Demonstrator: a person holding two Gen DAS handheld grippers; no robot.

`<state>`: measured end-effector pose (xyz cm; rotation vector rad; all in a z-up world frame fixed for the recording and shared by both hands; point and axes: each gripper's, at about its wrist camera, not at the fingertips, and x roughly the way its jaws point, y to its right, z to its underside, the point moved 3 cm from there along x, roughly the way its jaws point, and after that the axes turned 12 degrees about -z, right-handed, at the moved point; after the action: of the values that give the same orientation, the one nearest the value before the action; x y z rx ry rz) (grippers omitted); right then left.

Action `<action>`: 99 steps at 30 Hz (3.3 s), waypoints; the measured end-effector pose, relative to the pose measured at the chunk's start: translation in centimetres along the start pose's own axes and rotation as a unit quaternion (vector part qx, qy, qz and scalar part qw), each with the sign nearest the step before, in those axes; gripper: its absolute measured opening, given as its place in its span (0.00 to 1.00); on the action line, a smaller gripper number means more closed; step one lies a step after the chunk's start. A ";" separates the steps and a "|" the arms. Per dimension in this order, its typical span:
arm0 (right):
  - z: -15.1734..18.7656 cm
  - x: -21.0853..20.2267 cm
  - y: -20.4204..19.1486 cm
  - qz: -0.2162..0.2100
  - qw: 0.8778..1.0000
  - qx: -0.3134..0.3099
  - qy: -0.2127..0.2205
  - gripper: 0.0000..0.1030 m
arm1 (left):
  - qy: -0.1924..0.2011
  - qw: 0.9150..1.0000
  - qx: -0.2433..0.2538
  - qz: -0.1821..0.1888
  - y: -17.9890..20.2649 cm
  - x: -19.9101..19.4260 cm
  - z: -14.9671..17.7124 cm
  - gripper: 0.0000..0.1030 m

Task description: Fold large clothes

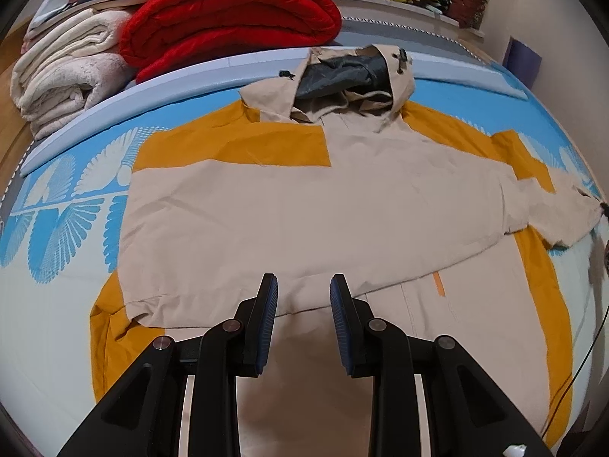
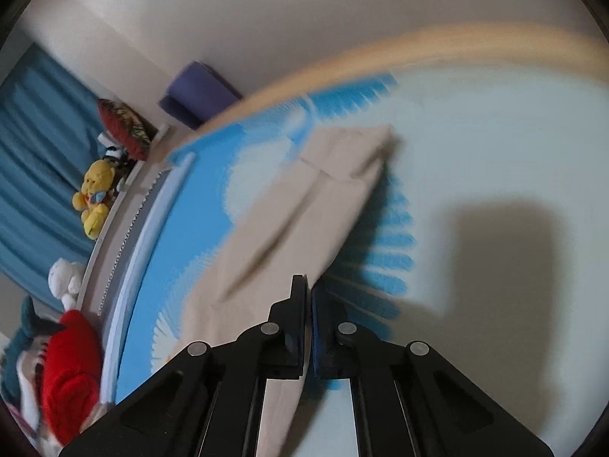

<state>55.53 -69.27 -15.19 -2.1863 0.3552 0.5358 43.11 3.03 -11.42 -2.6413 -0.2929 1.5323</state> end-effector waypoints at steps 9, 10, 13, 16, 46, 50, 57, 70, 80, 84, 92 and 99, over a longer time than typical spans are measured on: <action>6.1 -6.7 -25.0 -0.125 0.958 -0.256 0.005 0.02 | 0.004 0.998 -0.065 0.005 -4.3 -1.5 -1.2 0.26; 8.1 -7.4 -27.4 -0.148 0.951 -0.273 -0.007 0.02 | 0.004 0.997 -0.072 0.005 -4.9 -1.7 -1.3 0.26; 16.4 -10.0 -34.5 -0.221 0.921 -0.314 -0.066 0.02 | 0.000 0.995 -0.100 0.004 -7.2 -2.1 -1.4 0.26; 25.2 -11.3 -38.9 -0.266 0.895 -0.332 -0.135 0.02 | -0.009 0.992 -0.126 0.011 -9.2 -2.1 -1.4 0.26; 35.7 -6.8 -26.5 -0.085 0.903 -0.182 -0.379 0.33 | -0.056 0.987 -0.115 0.097 -3.4 0.8 -1.5 0.25; 35.8 -5.5 -26.0 -0.080 0.912 -0.144 -0.375 0.32 | -0.052 0.988 -0.103 0.106 -1.6 1.0 -1.7 0.25; 36.9 -7.3 -29.7 -0.206 0.890 -0.135 -0.384 0.03 | -0.028 0.991 -0.080 0.104 -0.7 0.8 -2.1 0.25; 40.4 -7.3 -25.4 -0.053 0.892 -0.112 -0.436 0.03 | -0.031 0.995 -0.031 0.093 1.7 3.4 -1.9 0.33; 37.4 -7.1 -23.5 -0.020 0.922 -0.075 -0.379 0.03 | 0.005 0.987 0.054 0.152 8.9 3.4 -1.1 0.44; 37.7 -6.9 -24.0 -0.028 0.919 -0.074 -0.386 0.03 | -0.019 0.989 0.098 0.108 11.3 5.6 0.5 0.47; 37.3 -6.5 -24.0 -0.053 0.917 -0.060 -0.390 0.03 | -0.052 0.983 -0.151 0.095 0.4 6.3 -1.5 0.39; 38.2 -6.4 -24.6 -0.066 0.914 -0.057 -0.397 0.03 | -0.112 0.942 -0.277 0.155 -5.3 6.0 0.3 0.39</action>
<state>50.75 -23.65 -17.03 -1.8818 -0.2689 1.3180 45.05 9.42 -15.87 -3.0416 -0.3885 2.1305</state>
